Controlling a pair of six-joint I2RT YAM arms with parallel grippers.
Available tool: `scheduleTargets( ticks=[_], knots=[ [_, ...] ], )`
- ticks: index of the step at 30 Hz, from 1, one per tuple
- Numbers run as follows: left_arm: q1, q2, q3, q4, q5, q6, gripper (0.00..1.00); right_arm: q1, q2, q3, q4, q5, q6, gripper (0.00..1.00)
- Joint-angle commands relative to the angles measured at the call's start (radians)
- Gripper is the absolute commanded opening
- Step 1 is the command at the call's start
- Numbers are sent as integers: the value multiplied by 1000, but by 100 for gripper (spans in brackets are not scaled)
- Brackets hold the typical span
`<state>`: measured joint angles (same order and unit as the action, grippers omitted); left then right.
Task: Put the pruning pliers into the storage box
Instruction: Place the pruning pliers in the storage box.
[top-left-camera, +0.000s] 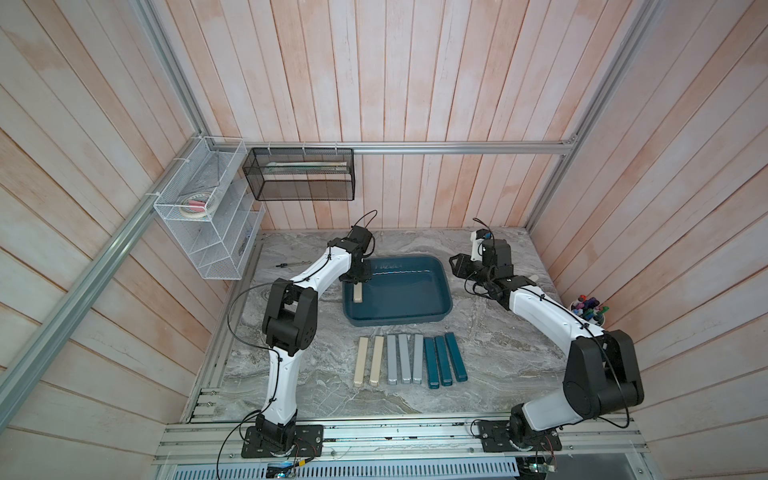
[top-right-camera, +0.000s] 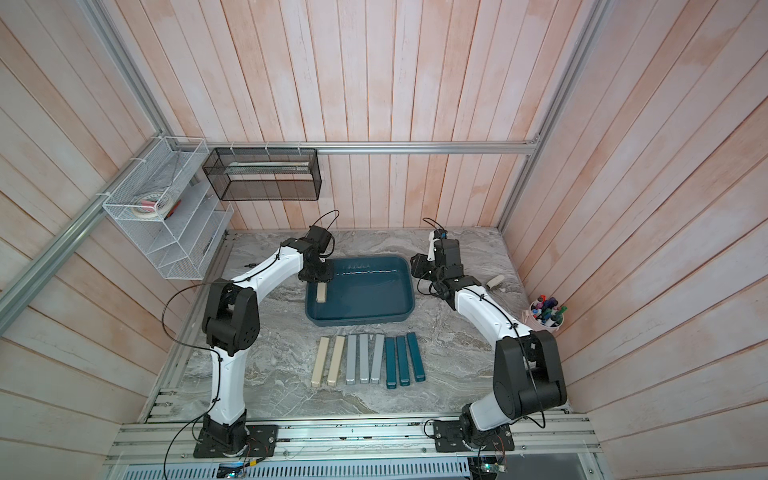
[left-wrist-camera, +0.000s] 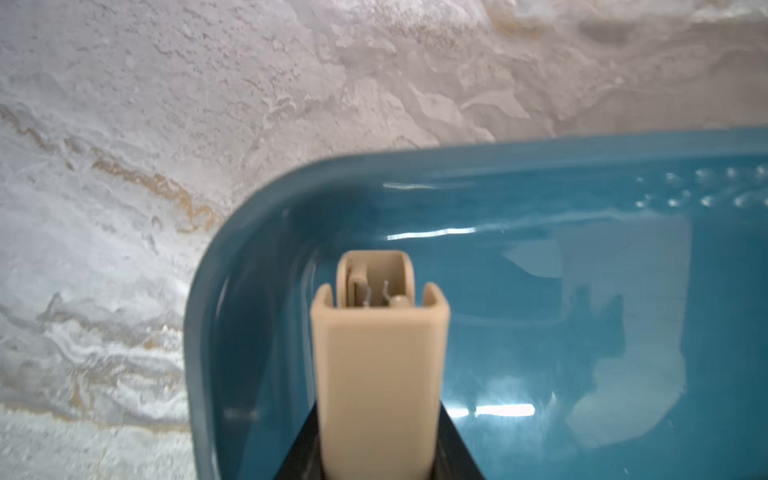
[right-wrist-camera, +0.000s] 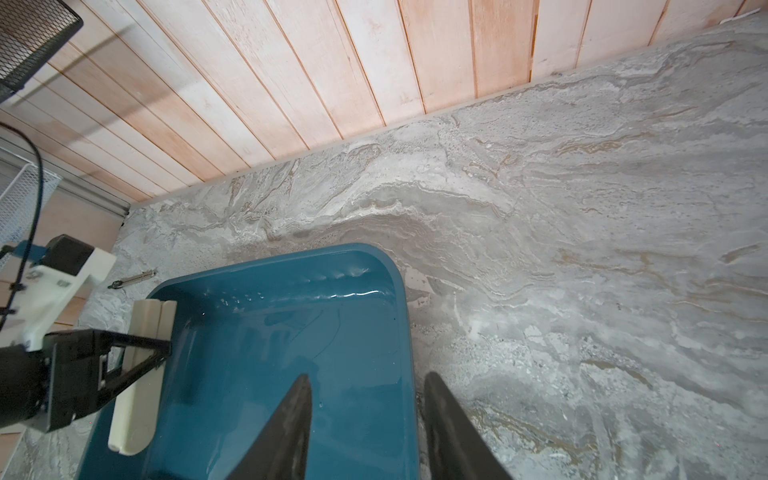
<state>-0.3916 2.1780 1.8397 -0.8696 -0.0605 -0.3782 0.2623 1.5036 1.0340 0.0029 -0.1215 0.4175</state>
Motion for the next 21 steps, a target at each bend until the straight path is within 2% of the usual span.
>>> scheduleTargets(
  ticks=[1, 14, 21],
  knots=[
    [12, 41, 33, 16, -17, 22, 23, 5, -44, -31, 15, 9, -20, 46],
    [34, 131, 71, 71, -2, -23, 24, 6, -29, -29, 3, 1, -24, 46],
    [35, 142, 78, 67, -22, -36, 32, 6, -29, -56, 13, -4, 0, 47]
  ],
)
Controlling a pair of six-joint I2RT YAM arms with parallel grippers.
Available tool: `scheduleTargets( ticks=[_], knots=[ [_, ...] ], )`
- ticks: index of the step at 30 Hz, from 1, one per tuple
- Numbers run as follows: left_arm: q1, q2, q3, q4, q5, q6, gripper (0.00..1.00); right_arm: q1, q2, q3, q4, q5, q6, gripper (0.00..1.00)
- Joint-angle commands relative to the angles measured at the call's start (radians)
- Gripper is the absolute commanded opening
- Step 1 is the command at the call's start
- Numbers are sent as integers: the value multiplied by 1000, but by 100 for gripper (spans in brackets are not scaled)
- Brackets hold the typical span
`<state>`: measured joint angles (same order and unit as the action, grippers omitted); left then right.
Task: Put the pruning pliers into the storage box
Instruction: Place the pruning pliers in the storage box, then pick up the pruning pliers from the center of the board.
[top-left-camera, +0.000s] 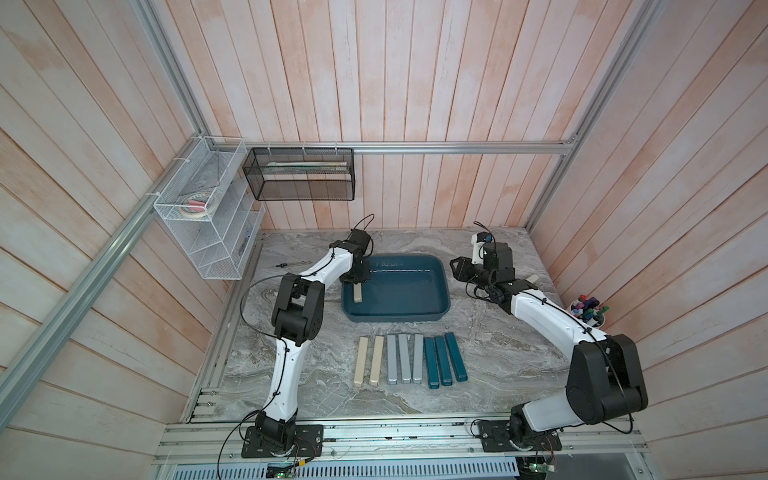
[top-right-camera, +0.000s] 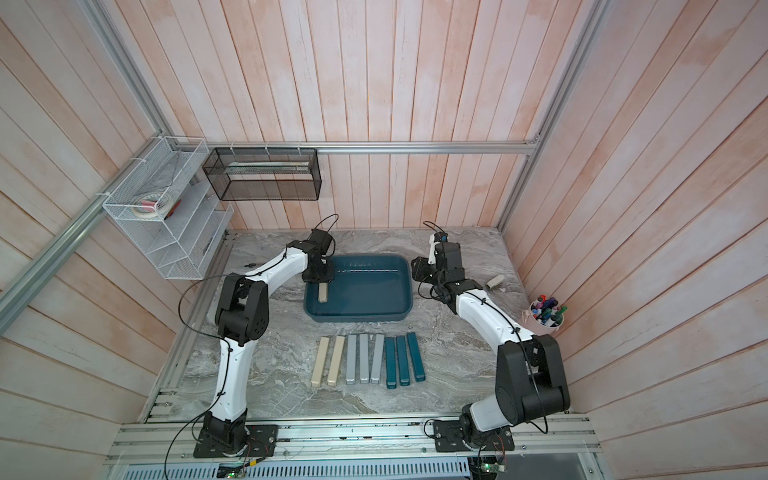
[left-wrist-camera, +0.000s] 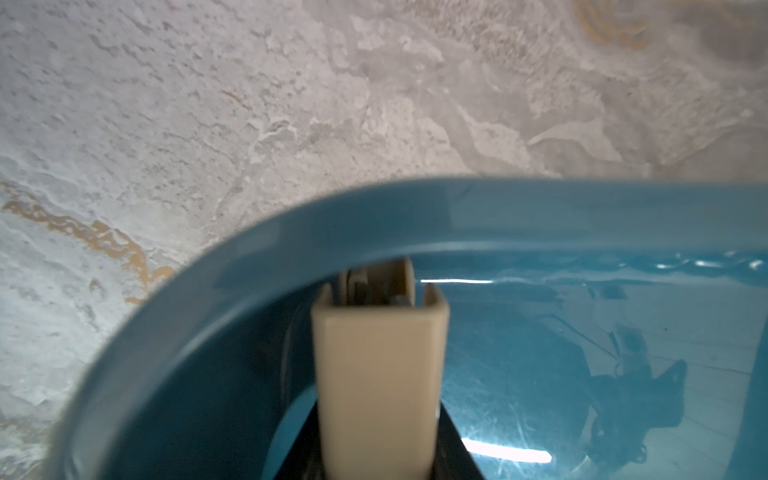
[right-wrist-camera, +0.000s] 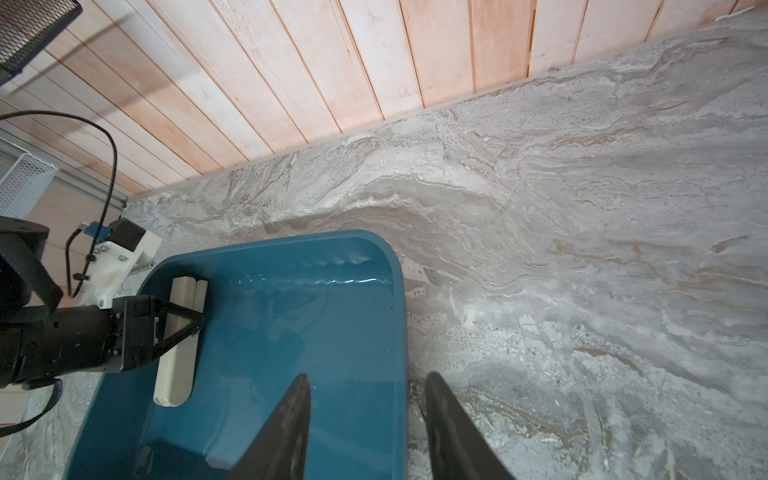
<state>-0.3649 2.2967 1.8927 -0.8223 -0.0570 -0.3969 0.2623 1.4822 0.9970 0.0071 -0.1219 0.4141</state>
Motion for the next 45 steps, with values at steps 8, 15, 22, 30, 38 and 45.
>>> scheduleTargets(
  ticks=[8, 15, 22, 30, 38, 45],
  knots=[
    [5, -9, -9, 29, -30, -31, 44, 6, -10, -21, 3, 1, -1, 54],
    [0, -43, 12, 15, -43, -34, 48, 6, -10, -12, -2, -12, -2, 57],
    [-11, -122, 50, 7, -48, -57, 52, 5, -9, 0, -13, -12, 2, 57],
    [-34, -243, 69, -22, -62, -54, 54, 6, -37, 30, -41, 9, -21, 57],
    [-106, -545, -275, 94, -83, -47, 69, 6, -66, 60, -74, 11, -31, 57],
    [-181, -840, -708, 225, -56, -114, 70, 6, -64, 67, -83, 39, -54, 57]
  ],
)
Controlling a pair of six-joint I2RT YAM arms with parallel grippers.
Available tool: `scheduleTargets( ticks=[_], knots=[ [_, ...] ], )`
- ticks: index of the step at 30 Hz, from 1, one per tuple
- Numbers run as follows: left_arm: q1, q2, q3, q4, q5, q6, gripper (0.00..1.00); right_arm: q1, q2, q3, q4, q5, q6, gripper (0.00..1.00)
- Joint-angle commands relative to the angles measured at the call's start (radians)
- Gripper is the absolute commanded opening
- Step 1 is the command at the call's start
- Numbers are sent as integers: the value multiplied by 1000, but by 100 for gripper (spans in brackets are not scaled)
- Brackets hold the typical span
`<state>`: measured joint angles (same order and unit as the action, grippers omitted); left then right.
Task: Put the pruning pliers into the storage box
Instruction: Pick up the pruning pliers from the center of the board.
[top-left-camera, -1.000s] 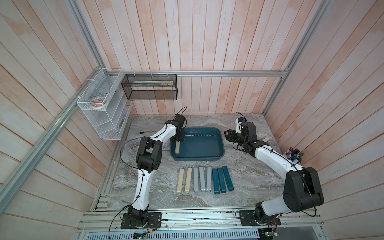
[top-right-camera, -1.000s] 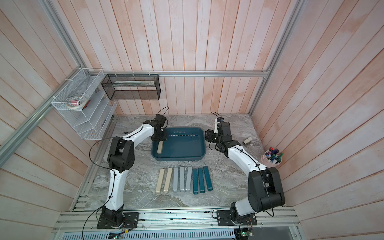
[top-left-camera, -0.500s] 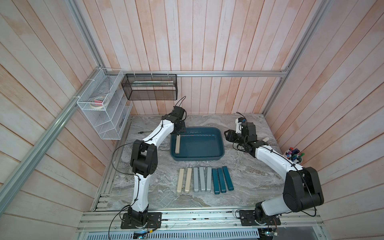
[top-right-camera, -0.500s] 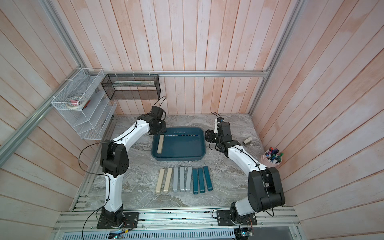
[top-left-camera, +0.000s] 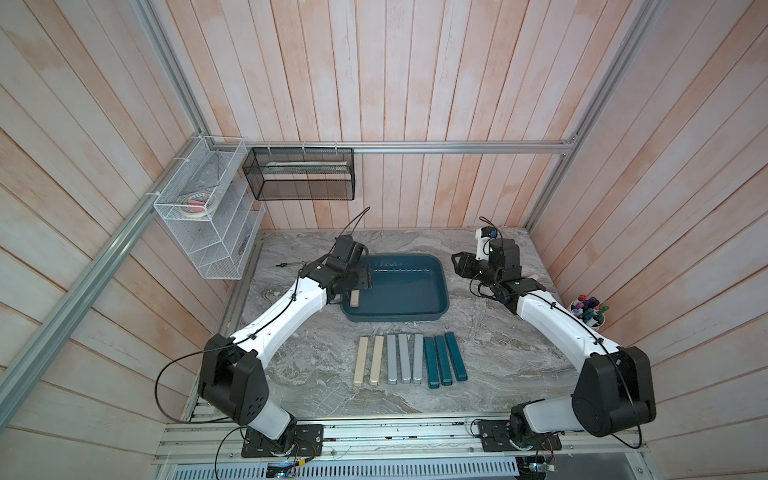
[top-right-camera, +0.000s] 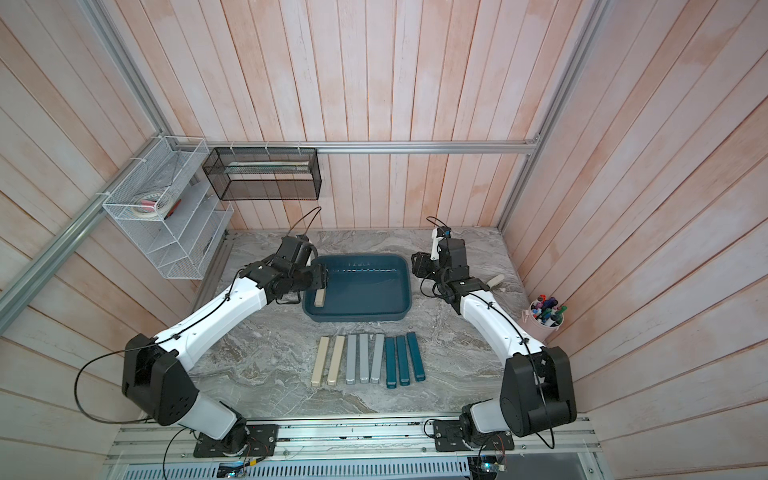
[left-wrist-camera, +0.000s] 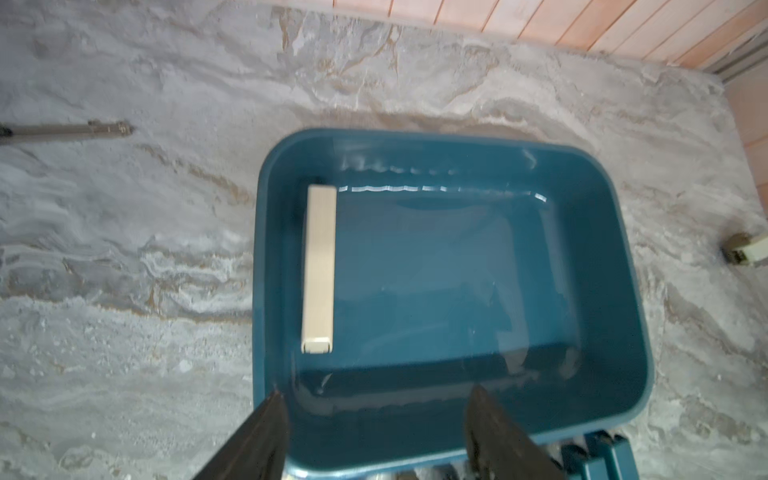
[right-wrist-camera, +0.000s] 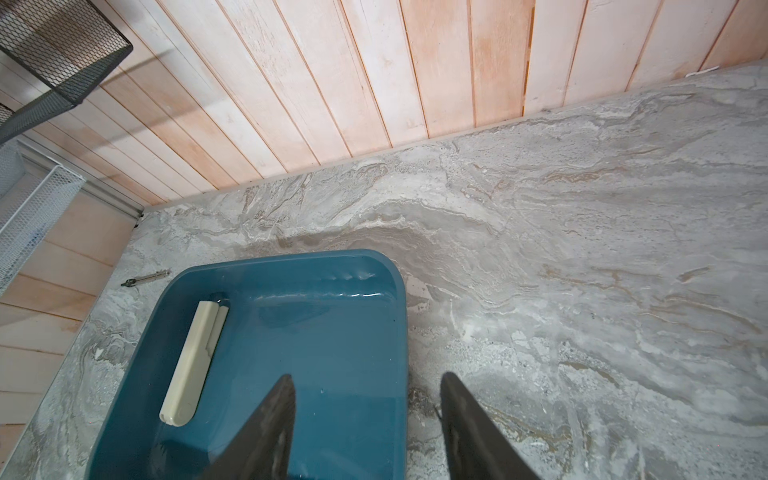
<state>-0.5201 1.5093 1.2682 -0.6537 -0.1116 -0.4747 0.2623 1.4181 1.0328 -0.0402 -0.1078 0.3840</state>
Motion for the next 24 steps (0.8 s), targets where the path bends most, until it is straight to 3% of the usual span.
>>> scheduleTargets(
  ticks=[1, 8, 15, 24],
  knots=[
    [-44, -82, -130, 56, 3, -49, 70, 6, 2, 35, -32, 27, -26, 57],
    [-158, -213, -343, 55, 37, -157, 68, 6, 44, 62, -25, 17, -18, 57],
    [-256, -216, -437, 49, 53, -251, 67, 7, 65, 61, -15, 2, 2, 56],
    [-288, -215, -524, 76, 53, -312, 64, 8, 65, 46, -20, 8, -8, 56]
  ],
)
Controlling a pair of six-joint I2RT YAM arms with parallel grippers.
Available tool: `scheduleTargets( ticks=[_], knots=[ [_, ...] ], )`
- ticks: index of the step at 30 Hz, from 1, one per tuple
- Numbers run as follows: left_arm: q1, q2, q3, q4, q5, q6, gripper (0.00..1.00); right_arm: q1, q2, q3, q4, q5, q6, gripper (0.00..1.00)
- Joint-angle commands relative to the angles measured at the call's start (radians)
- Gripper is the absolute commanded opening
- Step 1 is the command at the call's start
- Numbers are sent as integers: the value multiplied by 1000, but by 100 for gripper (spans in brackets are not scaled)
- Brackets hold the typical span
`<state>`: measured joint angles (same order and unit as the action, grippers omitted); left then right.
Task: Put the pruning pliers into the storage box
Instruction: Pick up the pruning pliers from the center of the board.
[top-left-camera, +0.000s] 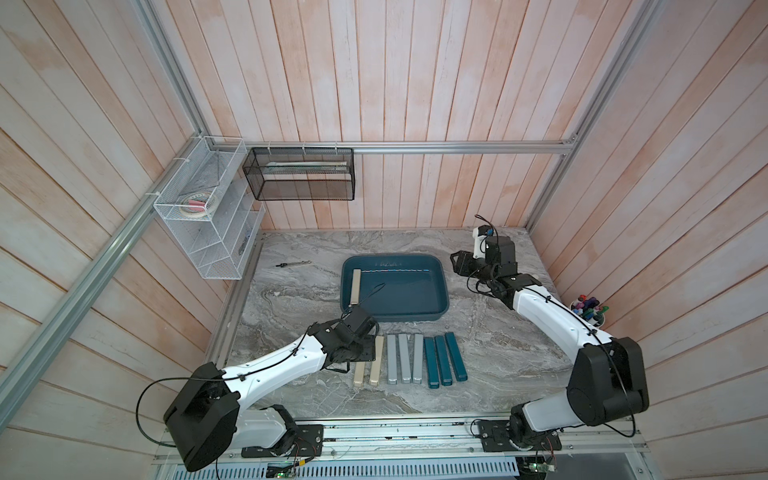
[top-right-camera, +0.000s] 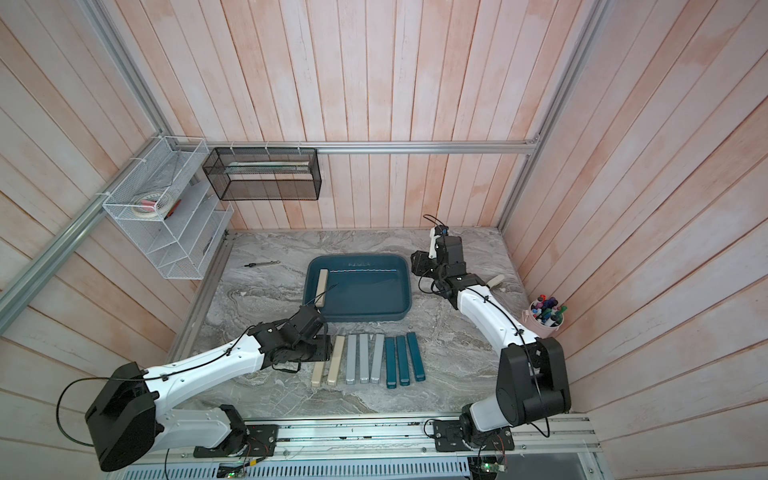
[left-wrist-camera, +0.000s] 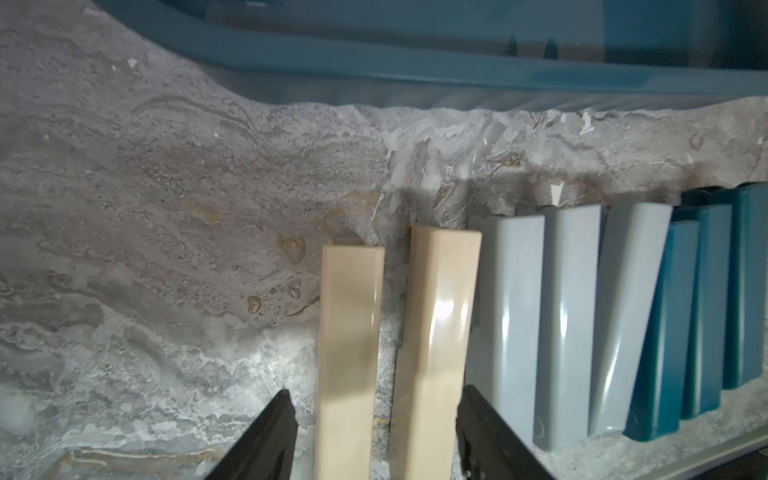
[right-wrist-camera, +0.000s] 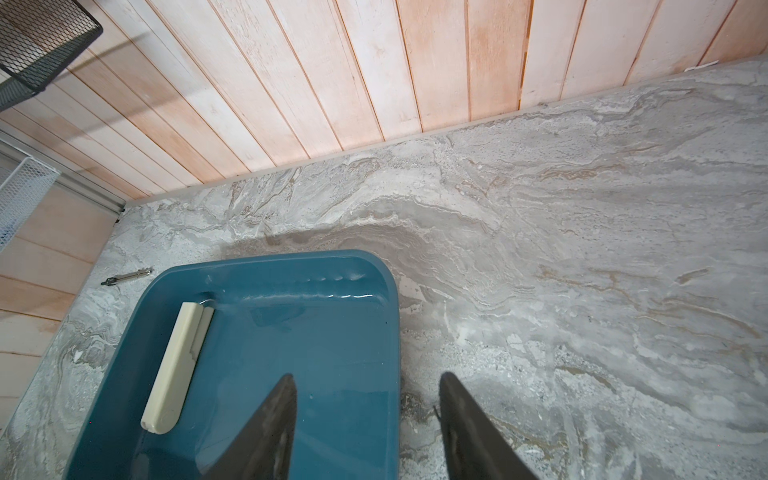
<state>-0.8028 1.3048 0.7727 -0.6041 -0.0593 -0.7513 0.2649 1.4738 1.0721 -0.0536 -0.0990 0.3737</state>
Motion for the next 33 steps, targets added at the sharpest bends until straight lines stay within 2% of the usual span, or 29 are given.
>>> scheduleTargets(
  ticks=[1, 14, 23, 33],
  knots=[
    [-6, -12, -36, 29, -2, -40, 64, 4, 8, 3, -6, -1, 4, 56],
    [-6, 56, -62, 64, 1, -33, 61, 5, 36, -7, 6, -9, 13, 56],
    [0, 98, -62, 52, -31, -42, 53, 5, 48, -11, 8, -13, 11, 56],
    [22, 179, -49, 78, -27, 19, 49, 5, 53, -19, 15, -22, 16, 55]
  ],
)
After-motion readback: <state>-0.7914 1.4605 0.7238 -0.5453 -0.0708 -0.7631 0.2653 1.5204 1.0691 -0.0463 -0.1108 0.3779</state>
